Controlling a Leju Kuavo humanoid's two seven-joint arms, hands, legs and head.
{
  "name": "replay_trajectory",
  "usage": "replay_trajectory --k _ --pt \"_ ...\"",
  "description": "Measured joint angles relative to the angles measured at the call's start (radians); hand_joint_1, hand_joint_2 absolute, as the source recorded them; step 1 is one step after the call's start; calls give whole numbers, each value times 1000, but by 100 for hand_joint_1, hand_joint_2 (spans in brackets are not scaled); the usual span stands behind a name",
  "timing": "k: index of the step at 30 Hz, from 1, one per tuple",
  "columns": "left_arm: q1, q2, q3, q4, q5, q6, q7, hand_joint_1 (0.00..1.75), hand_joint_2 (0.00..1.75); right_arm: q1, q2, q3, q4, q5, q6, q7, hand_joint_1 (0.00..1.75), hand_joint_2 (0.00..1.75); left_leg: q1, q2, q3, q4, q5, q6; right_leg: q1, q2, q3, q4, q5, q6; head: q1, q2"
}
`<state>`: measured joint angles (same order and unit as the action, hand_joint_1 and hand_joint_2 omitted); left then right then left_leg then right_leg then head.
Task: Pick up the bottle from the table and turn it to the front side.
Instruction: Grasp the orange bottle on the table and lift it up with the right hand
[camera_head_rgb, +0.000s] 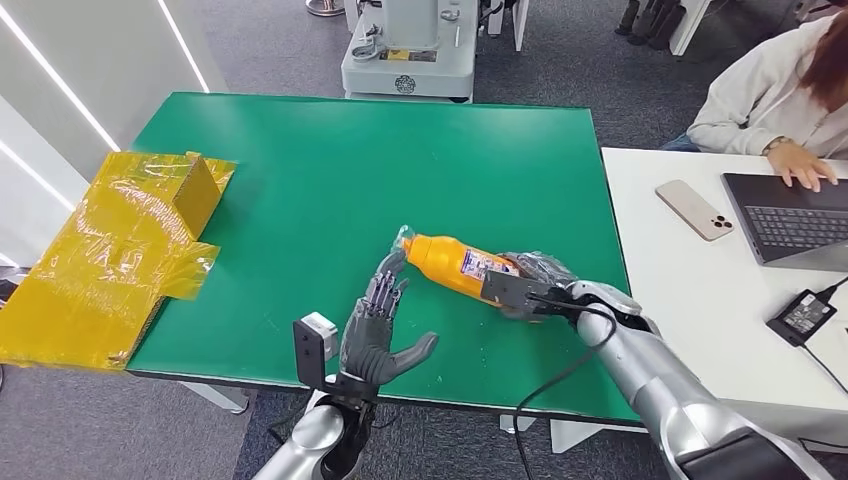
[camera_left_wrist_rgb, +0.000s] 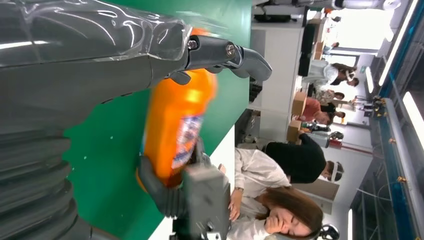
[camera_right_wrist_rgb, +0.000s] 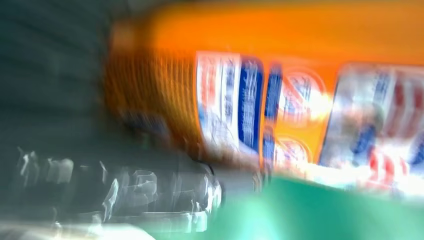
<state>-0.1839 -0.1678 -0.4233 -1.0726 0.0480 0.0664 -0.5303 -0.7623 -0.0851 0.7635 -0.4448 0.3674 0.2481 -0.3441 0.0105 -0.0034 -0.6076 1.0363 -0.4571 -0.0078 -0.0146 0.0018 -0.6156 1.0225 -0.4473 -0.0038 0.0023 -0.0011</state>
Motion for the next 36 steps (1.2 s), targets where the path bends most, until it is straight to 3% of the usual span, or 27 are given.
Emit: replay_trajectory --k 3,7,13,16,21,26,30,36 --pt "18 7 11 -18 -5 8 -6 0 175 102 -9 -98 -91 -196 40 -106 175 175 0 -1 -1 0 0 0 0 -1 0 0 -1 1 0 0" --pt "30 14 23 -31 -9 30 -16 0 175 265 3 -208 -269 -397 21 -145 175 175 0 -3 -2 -1 -1 0 1 -3 0 0 -2 0 0 0" --pt "82 18 48 -70 -20 68 -26 0 175 477 30 -295 -554 -400 -189 -172 175 175 0 -3 -2 -1 -1 0 1 -4 0 0 -3 0 0 0" --pt "90 18 62 -74 16 35 -19 0 175 530 41 -324 -664 -386 -204 -166 175 175 0 -2 -2 -1 -1 0 1 -3 -1 0 -3 0 0 0" --pt "34 14 69 -60 78 -92 27 0 175 536 63 -330 -719 -319 -185 -157 175 175 0 -2 -1 -1 0 -1 1 -3 -1 0 -2 -1 0 0" --pt "-122 -20 66 8 111 -225 83 0 175 473 109 -307 -636 -244 -189 -172 175 175 0 -2 -1 -1 3 -1 1 -3 -1 1 2 -2 0 0" --pt "-240 -48 60 66 127 -244 95 0 175 427 148 -276 -553 -219 -183 -175 175 175 0 -2 -1 -1 4 -1 1 -3 -1 1 2 -2 0 0" --pt "-337 -67 55 104 154 -256 126 0 175 374 182 -237 -450 -213 -157 -161 175 175 0 -2 -2 -1 4 -1 1 -3 -1 1 2 -1 0 0"
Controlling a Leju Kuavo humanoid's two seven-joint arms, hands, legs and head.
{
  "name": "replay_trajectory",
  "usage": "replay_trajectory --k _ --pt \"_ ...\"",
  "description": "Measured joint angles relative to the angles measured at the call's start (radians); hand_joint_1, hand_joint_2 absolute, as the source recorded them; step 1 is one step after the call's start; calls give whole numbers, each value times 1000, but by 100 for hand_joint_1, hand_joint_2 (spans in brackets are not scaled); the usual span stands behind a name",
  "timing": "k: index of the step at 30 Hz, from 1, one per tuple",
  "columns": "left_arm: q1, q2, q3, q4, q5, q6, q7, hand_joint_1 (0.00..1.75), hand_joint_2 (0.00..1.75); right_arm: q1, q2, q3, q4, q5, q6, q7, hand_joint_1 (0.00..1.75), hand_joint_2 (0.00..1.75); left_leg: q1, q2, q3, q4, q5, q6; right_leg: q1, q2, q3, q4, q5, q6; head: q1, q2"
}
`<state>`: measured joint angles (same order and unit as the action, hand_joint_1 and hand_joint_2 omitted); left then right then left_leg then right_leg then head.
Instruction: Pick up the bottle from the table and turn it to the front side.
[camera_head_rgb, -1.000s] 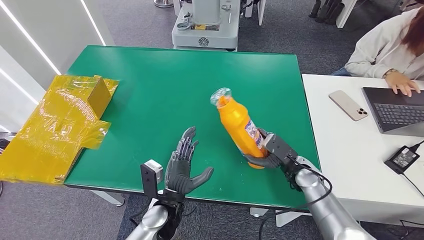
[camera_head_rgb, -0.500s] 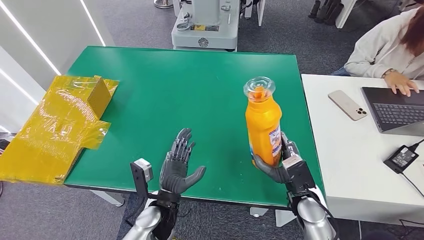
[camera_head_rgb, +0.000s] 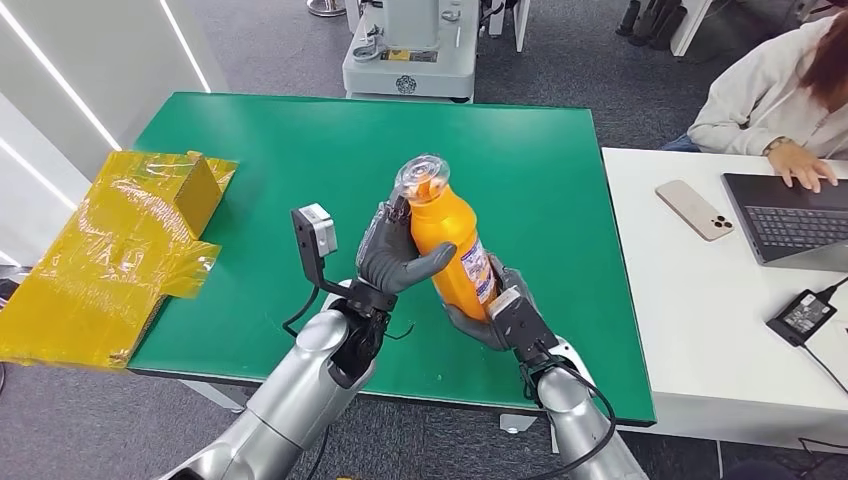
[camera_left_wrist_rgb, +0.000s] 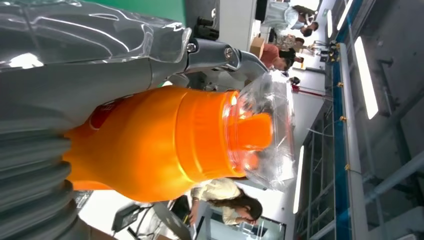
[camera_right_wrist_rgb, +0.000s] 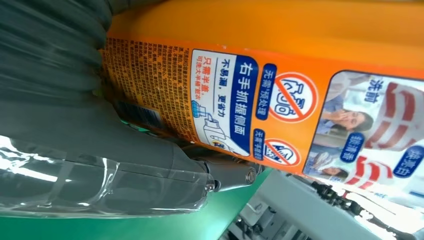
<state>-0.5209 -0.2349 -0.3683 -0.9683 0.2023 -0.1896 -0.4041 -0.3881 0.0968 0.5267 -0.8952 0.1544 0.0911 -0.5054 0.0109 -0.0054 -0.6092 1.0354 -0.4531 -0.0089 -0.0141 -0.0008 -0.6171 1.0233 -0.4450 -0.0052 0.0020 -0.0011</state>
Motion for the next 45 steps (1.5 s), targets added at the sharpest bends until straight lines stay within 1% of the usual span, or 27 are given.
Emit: replay_trajectory --k 4,7,10,16,18,21,23,27,32,40,41,44,45 --pt "-22 -4 -5 12 -5 4 13 0 175 -16 6 11 42 -1 2 3 175 175 0 0 0 0 0 0 0 0 0 0 0 0 0 0" --pt "-37 -5 -24 34 -59 37 6 0 175 -22 12 14 68 0 -4 5 175 175 0 0 0 0 0 0 0 0 0 0 0 0 0 0" --pt "-55 -6 -46 87 -115 62 -10 0 175 -26 15 14 91 2 -16 10 175 175 0 0 0 0 0 0 0 0 0 0 0 0 0 0" --pt "-69 -7 -71 181 -156 63 -23 0 175 -30 16 14 122 5 -18 12 174 175 0 0 0 0 0 0 0 0 0 0 0 0 0 0" --pt "-76 -6 -82 208 -202 75 -21 0 175 -30 16 13 128 6 -18 15 173 175 0 0 0 0 0 0 0 0 0 0 0 0 0 0" --pt "-96 -6 -107 263 -305 122 -25 0 175 -29 16 10 134 12 -15 24 174 175 0 0 -1 0 0 0 0 0 0 0 0 0 0 0" --pt "-109 -3 -116 300 -337 138 -32 0 175 -28 16 8 136 19 -13 32 174 175 0 0 -1 0 0 0 0 0 0 0 0 0 0 0" --pt "-117 10 -116 352 -326 113 -42 175 175 -30 14 8 139 30 0 43 173 175 0 0 0 0 0 0 0 0 0 0 0 0 0 0" --pt "-118 25 -115 378 -290 74 -43 175 175 -42 11 11 150 25 5 38 171 175 0 0 -1 0 0 0 0 0 0 0 0 0 0 0" --pt "-120 28 -103 378 -216 2 -19 175 175 -42 10 16 151 15 2 33 174 175 0 0 -1 0 0 0 0 0 -1 0 0 0 0 0" --pt "-120 29 -99 378 -203 -10 -17 175 175 -41 10 17 150 12 2 33 165 175 0 0 -1 0 0 0 0 0 -1 0 0 0 0 0" --pt "-121 30 -85 378 -159 -47 -9 175 175 -38 10 23 144 7 0 33 73 175 0 0 0 0 0 0 0 0 -1 0 0 0 0 0" --pt "-121 31 -80 378 -146 -56 -8 175 175 -37 10 24 142 6 -1 33 38 175 0 0 0 0 0 0 0 0 -1 0 0 0 0 0"
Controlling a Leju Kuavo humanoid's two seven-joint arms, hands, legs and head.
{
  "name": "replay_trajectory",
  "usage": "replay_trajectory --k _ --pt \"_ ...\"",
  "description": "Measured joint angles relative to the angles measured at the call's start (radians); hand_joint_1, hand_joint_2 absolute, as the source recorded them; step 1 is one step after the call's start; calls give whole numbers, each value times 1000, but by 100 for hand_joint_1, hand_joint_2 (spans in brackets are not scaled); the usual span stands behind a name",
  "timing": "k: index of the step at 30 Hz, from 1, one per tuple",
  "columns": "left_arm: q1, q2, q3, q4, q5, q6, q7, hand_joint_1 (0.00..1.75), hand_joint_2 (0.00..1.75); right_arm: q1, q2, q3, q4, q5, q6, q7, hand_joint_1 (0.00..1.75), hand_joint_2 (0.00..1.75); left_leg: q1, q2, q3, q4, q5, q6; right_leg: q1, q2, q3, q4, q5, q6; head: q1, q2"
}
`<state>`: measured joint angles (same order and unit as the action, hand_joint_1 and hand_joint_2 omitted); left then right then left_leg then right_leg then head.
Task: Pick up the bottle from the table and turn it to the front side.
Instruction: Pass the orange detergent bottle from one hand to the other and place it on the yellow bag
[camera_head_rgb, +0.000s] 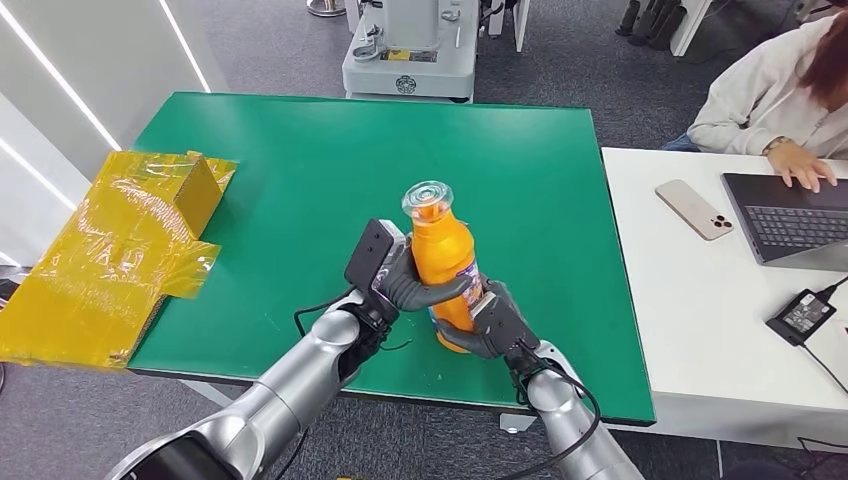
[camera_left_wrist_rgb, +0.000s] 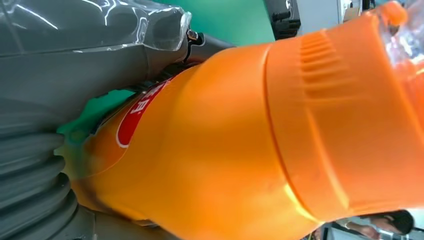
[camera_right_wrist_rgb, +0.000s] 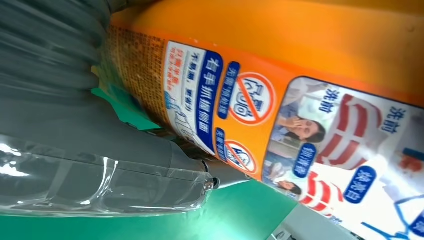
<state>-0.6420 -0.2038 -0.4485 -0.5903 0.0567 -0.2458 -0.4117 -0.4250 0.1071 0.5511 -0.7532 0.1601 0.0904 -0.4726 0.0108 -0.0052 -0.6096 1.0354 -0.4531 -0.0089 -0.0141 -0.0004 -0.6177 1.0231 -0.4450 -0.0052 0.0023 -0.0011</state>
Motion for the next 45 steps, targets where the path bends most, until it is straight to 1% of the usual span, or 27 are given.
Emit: replay_trajectory --k 3,5,6,7,8,9,11,12,13,14,15,17,18,19,20,21,25,27,29,31,33,35,41,45 --pt "0 3 14 -3 28 -13 2 175 175 3 -1 5 -6 -3 -3 -1 0 175 0 0 0 0 0 0 0 0 0 0 0 0 0 0" --pt "-1 5 19 -8 31 -7 -2 175 175 5 -2 6 -8 -3 -8 -1 0 175 0 0 0 0 0 0 0 0 0 0 0 0 0 0" --pt "0 7 20 -12 20 12 -11 175 175 7 -4 7 -9 -3 -11 -2 0 175 0 0 0 0 0 0 0 0 0 0 0 0 0 0" --pt "0 11 20 -21 -9 55 -29 175 175 12 -6 7 -13 -1 -13 -4 0 175 0 0 0 0 0 0 0 0 0 0 0 0 0 0" --pt "0 17 21 -36 -63 128 -52 175 175 20 -9 7 -19 1 -15 -7 0 175 0 0 0 0 0 0 0 0 0 0 0 0 0 0" --pt "0 28 20 -59 -150 233 -74 175 175 32 -13 7 -32 6 -16 -11 0 175 0 0 0 0 0 0 0 0 0 0 0 0 0 0" --pt "0 55 19 -115 -401 490 -90 175 175 65 -22 7 -71 21 -14 -15 0 175 0 1 0 0 0 0 0 1 0 0 0 0 0 0" --pt "0 70 18 -145 -543 612 -83 175 175 82 -26 7 -96 29 -11 -14 0 175 0 1 0 0 0 0 0 1 0 0 0 0 0 0" --pt "-1 83 17 -171 -676 710 -68 175 175 96 -29 7 -119 37 -8 -13 0 175 0 0 0 0 0 0 0 0 -1 0 0 0 0 0" --pt "-1 95 14 -193 -807 785 -41 175 175 107 -32 8 -140 44 -5 -11 0 175 0 0 0 0 0 0 0 0 -1 0 -1 0 0 0" --pt "-2 108 12 -212 -955 841 5 175 175 115 -34 10 -160 54 -3 -10 0 175 0 0 0 -1 0 0 0 0 -1 0 -1 0 0 0" --pt "-8 132 9 -238 -1279 898 117 175 175 123 -35 14 -194 81 -3 -9 0 175 0 1 0 -1 0 0 0 1 -1 0 -1 -1 0 0" --pt "-13 143 9 -244 -1440 910 165 175 175 125 -35 17 -209 96 -8 -8 0 175 0 2 0 -1 0 -1 0 2 -1 0 -1 -1 0 0" --pt "-20 152 8 -246 -1565 912 195 175 175 127 -35 22 -223 111 -14 -6 0 175 0 2 0 -1 0 -1 0 2 -1 0 -1 -1 0 0" --pt "-28 162 7 -245 -1652 913 219 175 175 128 -35 27 -237 125 -20 -5 0 175 0 2 0 -1 0 -1 0 2 -1 0 0 -1 0 0" --pt "-35 171 3 -243 -1685 913 238 175 175 130 -35 32 -250 134 -26 -3 0 175 0 2 0 -1 0 -1 0 2 -1 0 0 -1 0 0" --pt "-65 202 -14 -230 -1635 913 288 175 175 134 -36 43 -286 148 -35 2 0 175 0 2 1 -1 0 -1 0 2 -1 0 0 -1 0 0" --pt "-86 213 -42 -202 -1629 913 323 175 175 136 -37 45 -299 151 -37 2 0 175 0 2 1 -1 0 -1 0 2 -1 0 0 -1 0 0" --pt "-122 225 -113 -132 -1627 909 381 175 175 139 -41 48 -312 152 -42 -2 0 175 0 2 1 -1 0 -1 0 2 0 0 0 -1 0 0" --pt "-150 242 -202 -45 -1625 897 418 175 175 150 -50 49 -325 150 -51 -11 0 175 0 3 1 -1 0 -1 0 3 0 0 0 -1 0 0" --pt "-161 265 -272 34 -1618 870 422 175 175 173 -64 49 -343 151 -61 -21 0 175 0 5 1 -1 0 -1 0 4 -1 0 0 -1 0 0" --pt "-160 292 -309 101 -1603 837 417 175 175 203 -75 48 -370 156 -70 -28 0 175 0 6 1 -1 0 -1 0 7 -2 0 0 -1 0 0" --pt "-155 362 -320 223 -1545 743 442 175 175 276 -99 36 -451 172 -86 -22 0 175 1 6 0 -2 -1 -2 1 7 -3 1 0 -2 0 0" --pt "-147 394 -320 258 -1527 734 453 175 175 299 -114 30 -477 173 -88 -21 0 175 1 6 0 -2 -1 -2 1 7 -3 1 0 -2 0 0"
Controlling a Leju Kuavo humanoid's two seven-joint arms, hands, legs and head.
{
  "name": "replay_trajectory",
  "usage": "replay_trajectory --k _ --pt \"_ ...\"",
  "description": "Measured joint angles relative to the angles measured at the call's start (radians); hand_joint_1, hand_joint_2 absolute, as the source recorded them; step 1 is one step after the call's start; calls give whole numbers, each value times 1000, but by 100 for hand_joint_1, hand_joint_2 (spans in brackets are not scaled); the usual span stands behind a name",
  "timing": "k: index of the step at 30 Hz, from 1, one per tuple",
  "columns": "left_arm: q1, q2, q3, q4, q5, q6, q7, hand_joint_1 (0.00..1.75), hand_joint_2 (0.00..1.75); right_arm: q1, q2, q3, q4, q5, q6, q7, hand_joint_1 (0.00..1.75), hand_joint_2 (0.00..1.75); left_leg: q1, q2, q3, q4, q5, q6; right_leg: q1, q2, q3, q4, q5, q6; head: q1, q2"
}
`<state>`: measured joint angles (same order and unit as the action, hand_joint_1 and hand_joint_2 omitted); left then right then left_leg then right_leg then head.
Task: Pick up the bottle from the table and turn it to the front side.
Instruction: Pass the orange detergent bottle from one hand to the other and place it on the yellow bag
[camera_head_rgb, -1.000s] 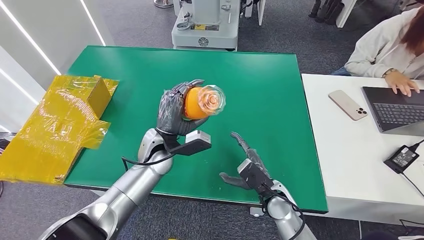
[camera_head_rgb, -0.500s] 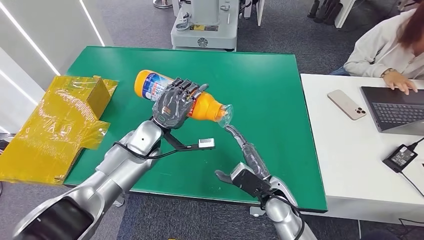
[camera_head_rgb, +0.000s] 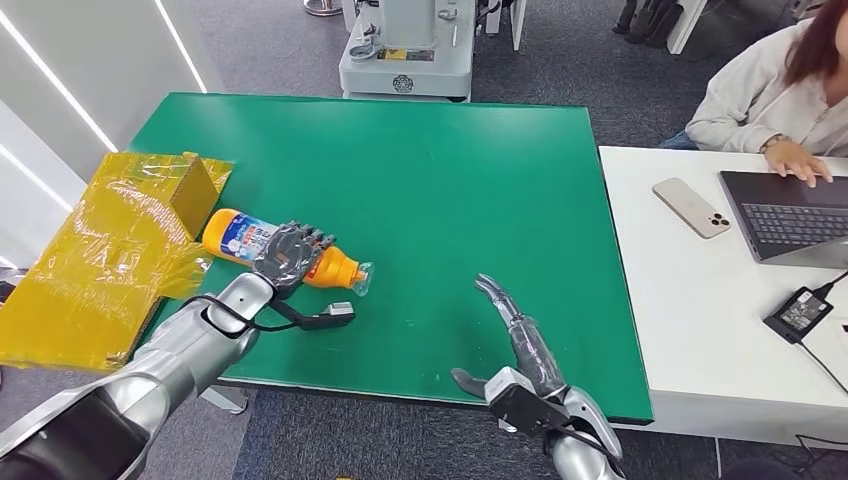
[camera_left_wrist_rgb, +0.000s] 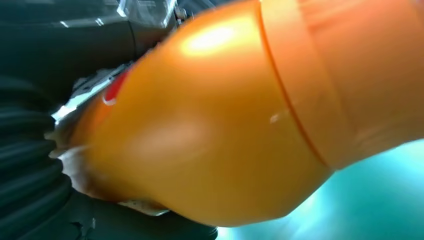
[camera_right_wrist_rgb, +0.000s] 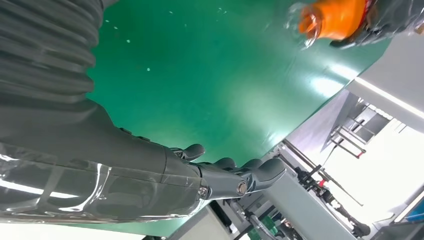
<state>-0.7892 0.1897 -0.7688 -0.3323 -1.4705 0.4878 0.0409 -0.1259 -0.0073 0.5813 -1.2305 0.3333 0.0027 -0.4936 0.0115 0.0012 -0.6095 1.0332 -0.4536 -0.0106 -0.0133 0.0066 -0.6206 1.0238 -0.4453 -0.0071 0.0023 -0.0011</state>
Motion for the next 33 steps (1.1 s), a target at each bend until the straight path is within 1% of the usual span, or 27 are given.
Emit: replay_trajectory --k 5,10,21,27,33 --pt "9 18 5 22 22 12 25 175 175 12 -13 -4 -11 -6 -5 -4 0 175 0 0 0 0 0 0 0 0 0 0 0 0 0 0" --pt "21 22 44 29 82 57 49 175 175 25 -20 -12 -13 -23 -19 -9 0 175 0 0 0 0 0 0 0 -1 0 0 0 0 0 0" --pt "47 22 201 45 198 34 55 175 175 38 -21 -11 -18 -31 -19 -10 0 175 0 0 0 0 0 0 0 -1 0 0 0 0 0 0" --pt "57 27 239 52 185 25 60 175 175 38 -21 -10 -15 -31 -17 -11 0 175 0 -1 -1 0 0 0 0 -1 0 0 0 0 0 0" --pt "74 53 233 58 49 -47 93 175 175 35 -21 -1 -11 -28 -4 -14 0 175 0 0 0 0 0 0 0 -1 0 0 0 0 0 0"
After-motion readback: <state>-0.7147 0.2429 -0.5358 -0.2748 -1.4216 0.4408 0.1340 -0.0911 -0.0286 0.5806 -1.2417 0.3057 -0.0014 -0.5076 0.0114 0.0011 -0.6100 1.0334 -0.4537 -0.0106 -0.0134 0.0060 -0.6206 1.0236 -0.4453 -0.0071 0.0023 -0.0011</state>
